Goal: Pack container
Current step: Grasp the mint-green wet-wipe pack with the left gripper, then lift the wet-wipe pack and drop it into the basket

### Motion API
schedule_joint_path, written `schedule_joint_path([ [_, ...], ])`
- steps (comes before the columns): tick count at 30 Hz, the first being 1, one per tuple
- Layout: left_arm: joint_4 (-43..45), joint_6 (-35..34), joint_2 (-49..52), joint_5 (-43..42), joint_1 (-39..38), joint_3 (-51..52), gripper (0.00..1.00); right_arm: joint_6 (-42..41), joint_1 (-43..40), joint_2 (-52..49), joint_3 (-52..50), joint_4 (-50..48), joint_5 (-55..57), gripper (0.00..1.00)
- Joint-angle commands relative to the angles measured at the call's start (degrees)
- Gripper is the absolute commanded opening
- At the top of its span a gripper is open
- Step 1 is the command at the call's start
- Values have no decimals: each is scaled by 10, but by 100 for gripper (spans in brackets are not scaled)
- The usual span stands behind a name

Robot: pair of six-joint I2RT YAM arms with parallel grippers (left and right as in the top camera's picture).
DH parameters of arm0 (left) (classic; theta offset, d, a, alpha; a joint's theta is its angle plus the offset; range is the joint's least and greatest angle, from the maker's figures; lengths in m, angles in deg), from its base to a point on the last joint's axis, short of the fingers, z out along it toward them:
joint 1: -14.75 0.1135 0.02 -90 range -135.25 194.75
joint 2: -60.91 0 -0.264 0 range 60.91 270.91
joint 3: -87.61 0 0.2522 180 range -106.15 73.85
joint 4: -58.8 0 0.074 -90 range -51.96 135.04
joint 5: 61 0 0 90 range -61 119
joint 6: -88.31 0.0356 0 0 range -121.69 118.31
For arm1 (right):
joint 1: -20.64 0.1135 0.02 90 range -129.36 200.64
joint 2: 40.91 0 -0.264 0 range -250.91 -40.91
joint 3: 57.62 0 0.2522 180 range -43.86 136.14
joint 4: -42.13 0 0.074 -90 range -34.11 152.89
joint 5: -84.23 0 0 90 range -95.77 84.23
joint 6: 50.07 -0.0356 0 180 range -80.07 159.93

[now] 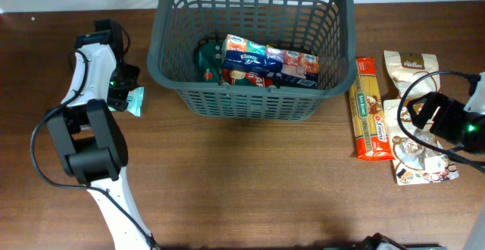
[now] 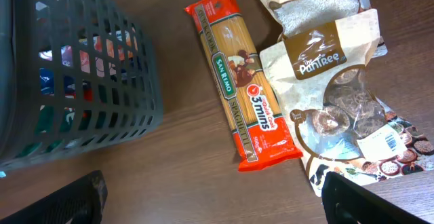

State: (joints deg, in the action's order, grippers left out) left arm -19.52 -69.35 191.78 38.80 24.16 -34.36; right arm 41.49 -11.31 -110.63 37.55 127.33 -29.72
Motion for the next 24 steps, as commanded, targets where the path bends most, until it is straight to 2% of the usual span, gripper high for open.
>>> schedule_joint_path([
  [1, 6, 15, 25, 14, 4, 4, 78, 1, -3, -1, 0, -2, -9, 99],
  [4, 21, 15, 42, 14, 4, 4, 76, 1, -3, -1, 0, -2, -9, 99],
  [5, 25, 15, 44, 14, 5, 4, 71, 1, -3, -1, 0, -2, -9, 99],
  [6, 27, 15, 51, 14, 5, 4, 58, 1, -3, -1, 0, -2, -9, 99],
  [8, 31, 16, 59, 14, 6, 4, 26, 1, -3, -1, 0, -2, -9, 99],
  [9, 31, 16, 60, 10, 6, 4, 2, 1, -3, -1, 0, -2, -9, 99],
  [14, 30, 36, 60, 10, 8, -7, 2, 1, -3, -1, 0, -2, -9, 99],
  [19, 19, 186, 21, 33, 10, -127, 2, 1, -3, -1, 0, -2, -9, 99],
  [24, 23, 385, -41, 35, -11, -358, 2, 1, -3, -1, 0, -2, -9, 99],
])
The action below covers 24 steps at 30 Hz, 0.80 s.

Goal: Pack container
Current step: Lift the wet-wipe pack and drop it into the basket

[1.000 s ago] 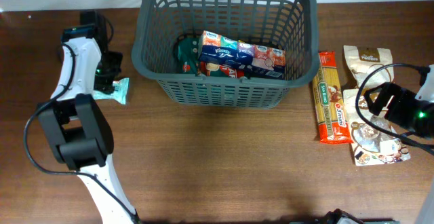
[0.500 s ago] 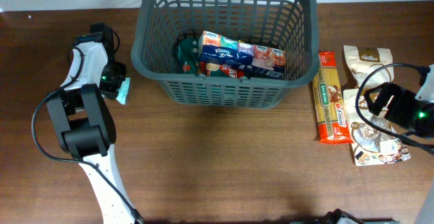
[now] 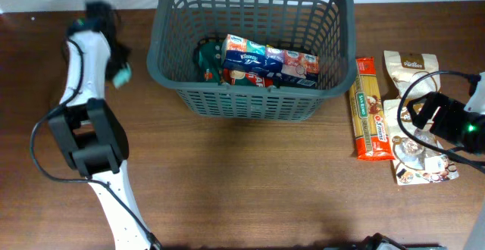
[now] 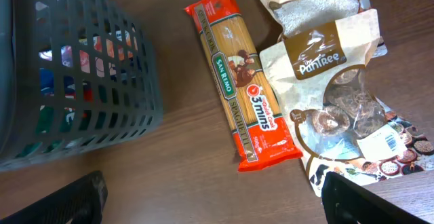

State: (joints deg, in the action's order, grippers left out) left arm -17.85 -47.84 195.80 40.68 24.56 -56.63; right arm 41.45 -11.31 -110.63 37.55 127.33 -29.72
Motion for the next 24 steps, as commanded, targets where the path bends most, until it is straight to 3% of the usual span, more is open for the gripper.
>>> schedule_joint_path([
  [1, 12, 215, -89, 16, -25, -188, 2, 2, -3, -1, 0, -2, -9, 99],
  [4, 31, 360, -98, -9, -66, -323, 2, 2, -3, -1, 0, -2, -9, 99],
  [7, 54, 577, -99, -120, -118, -416, 2, 2, -3, -1, 0, -2, -9, 99],
  [10, 52, 785, -99, -246, -180, -447, 2, 2, -3, -1, 0, -2, -9, 99],
  [13, 4, 924, -94, -286, -235, -424, 1, 2, -3, -1, 0, -2, -9, 99],
  [19, -139, 1063, -70, -346, -255, -268, 2, 2, -3, -1, 0, -2, -9, 99],
  [24, -123, 1064, -45, -344, -248, -146, 1, 2, -3, -1, 0, -2, -9, 99],
])
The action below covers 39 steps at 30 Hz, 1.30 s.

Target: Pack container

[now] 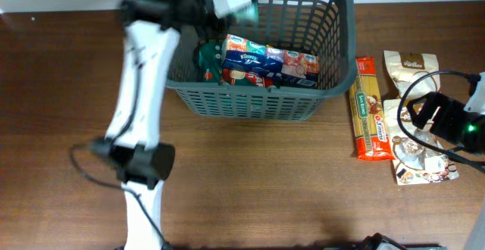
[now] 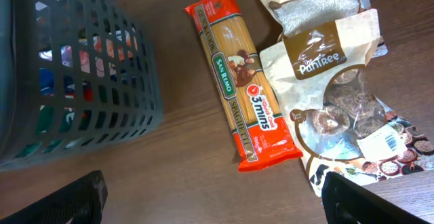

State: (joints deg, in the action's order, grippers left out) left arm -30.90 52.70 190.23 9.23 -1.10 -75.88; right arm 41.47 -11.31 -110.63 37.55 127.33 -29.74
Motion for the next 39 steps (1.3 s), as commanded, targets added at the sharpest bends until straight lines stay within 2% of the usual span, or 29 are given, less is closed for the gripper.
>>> schedule_joint_path([
  [1, 10, 57, 13, -30, 9, 58, 2, 2, -3, -1, 0, -2, -9, 99],
  [3, 16, 49, 23, -27, 11, 76, 5, 2, -3, -1, 0, -2, -9, 99],
  [4, 22, 29, 28, -16, 12, 82, 34, 2, -3, -1, 0, -2, -9, 99],
  [5, 27, 5, 30, -3, 12, 82, 99, 2, -3, -1, 0, -2, -9, 99],
  [10, 47, -59, 22, 6, 12, 64, 99, 2, -3, -1, 0, -2, -9, 99],
  [17, 57, -287, -26, 5, 10, -93, 99, 2, -3, -1, 0, -2, -9, 99],
  [19, 55, -358, -39, 34, 12, -139, 99, 2, -3, -1, 0, -2, -9, 99],
  [21, 43, -451, -55, 133, 16, -176, 99, 2, -3, -1, 0, -2, -9, 99],
  [24, -4, -629, -78, 368, 25, -206, 99, 2, -3, -1, 0, -2, -9, 99],
  [25, -35, -717, -89, 464, 33, -211, 99, 2, -3, -1, 0, -2, -9, 99],
  [28, -103, -850, -109, 563, 63, -212, 99, 2, -3, -1, 0, -2, -9, 99],
  [29, -144, -900, -113, 570, 94, -212, 99, 2, -3, -1, 0, -2, -9, 99],
  [32, -207, -963, -112, 551, 157, -206, 99, 2, -3, -1, 0, -2, -9, 99],
  [35, -207, -947, -112, 461, 221, -179, 99, 2, -3, -1, 0, -2, -9, 99],
  [36, -207, -947, -112, 396, 269, -152, 99, 2, -3, -1, 0, -2, -9, 99],
  [39, -207, -946, -112, 334, 323, -111, 99, 2, -3, -1, 0, -2, -9, 99],
])
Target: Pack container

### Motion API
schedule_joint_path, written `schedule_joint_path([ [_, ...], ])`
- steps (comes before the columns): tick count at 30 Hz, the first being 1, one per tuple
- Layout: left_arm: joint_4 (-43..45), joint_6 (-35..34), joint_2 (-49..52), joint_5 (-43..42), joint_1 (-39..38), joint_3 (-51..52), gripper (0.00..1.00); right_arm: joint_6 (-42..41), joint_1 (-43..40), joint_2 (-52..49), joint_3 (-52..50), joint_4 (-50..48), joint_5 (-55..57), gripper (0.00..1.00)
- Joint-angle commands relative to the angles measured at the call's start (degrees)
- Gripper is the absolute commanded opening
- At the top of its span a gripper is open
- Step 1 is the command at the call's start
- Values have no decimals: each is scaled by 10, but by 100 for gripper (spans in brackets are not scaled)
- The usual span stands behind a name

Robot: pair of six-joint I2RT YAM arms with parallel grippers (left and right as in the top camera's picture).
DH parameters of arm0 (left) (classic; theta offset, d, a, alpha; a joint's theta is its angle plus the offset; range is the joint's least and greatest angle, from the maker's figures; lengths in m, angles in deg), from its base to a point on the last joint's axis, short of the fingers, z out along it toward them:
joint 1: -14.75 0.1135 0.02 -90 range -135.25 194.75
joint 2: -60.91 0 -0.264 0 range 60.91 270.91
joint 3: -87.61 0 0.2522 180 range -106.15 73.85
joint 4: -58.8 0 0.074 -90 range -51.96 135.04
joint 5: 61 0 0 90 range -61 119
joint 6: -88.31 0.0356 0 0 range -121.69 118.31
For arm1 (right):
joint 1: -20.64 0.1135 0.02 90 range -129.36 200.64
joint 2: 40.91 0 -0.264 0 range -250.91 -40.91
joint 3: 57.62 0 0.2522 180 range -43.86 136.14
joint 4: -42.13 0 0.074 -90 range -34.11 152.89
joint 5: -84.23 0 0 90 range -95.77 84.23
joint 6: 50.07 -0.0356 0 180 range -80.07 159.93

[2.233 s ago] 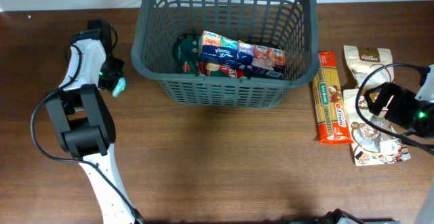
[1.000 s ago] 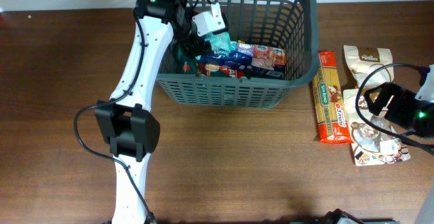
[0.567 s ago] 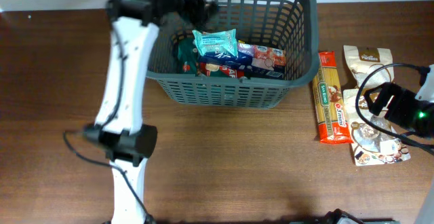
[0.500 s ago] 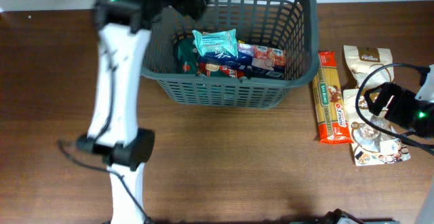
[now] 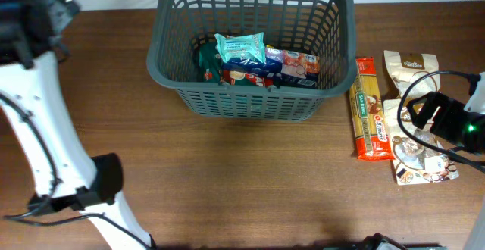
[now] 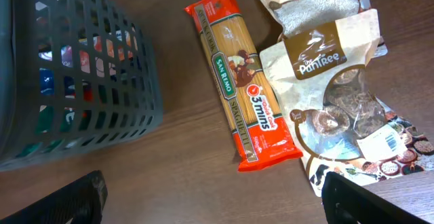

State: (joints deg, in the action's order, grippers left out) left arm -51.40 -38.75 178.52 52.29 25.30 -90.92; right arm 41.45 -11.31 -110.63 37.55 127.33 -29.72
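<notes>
The grey basket (image 5: pixel 333 68) stands at the back middle of the table. Inside it, a teal packet (image 5: pixel 240 49) lies on top of the tissue boxes (image 5: pixel 276 64) and other packs. My left gripper (image 5: pixel 53 4) is raised at the far left back corner, blurred, with nothing seen in it. My right gripper (image 6: pixel 217 203) hangs wide open over bare table. An orange spaghetti pack (image 6: pixel 243 105) and two Pantree pouches (image 6: pixel 332 95) lie in front of it. The overhead view shows that gripper (image 5: pixel 436 117) over the pouches.
The basket wall (image 6: pixel 74 81) fills the left of the right wrist view. The spaghetti pack (image 5: pixel 369 120) lies just right of the basket, with the pouches (image 5: pixel 415 72) further right near the table's edge. A black cable (image 5: pixel 409 98) loops over the pouches.
The teal packet was held above the basket's back left part; now it lies inside on the tissue boxes. My left arm now stands at the far left back corner. The right arm is unchanged.
My left gripper was at the teal packet on the table left of the basket. Then it held the packet higher, further back. Then the packet was over the basket. Now it lies in the basket and the arm is away. The right side stayed still.
</notes>
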Motion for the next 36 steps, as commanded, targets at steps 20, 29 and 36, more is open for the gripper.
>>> schedule_joint_path([
  [20, -2, 72, 5, -115, 225, 173, 99, 200, 0, -6, 148, 6, 170, 99],
  [29, -2, 72, 5, -115, 225, 173, 99, 250, 0, -56, 148, -81, 167, 99],
  [36, -2, 124, 5, -113, 225, 173, 99, 233, 0, -188, 142, -60, 168, 99],
])
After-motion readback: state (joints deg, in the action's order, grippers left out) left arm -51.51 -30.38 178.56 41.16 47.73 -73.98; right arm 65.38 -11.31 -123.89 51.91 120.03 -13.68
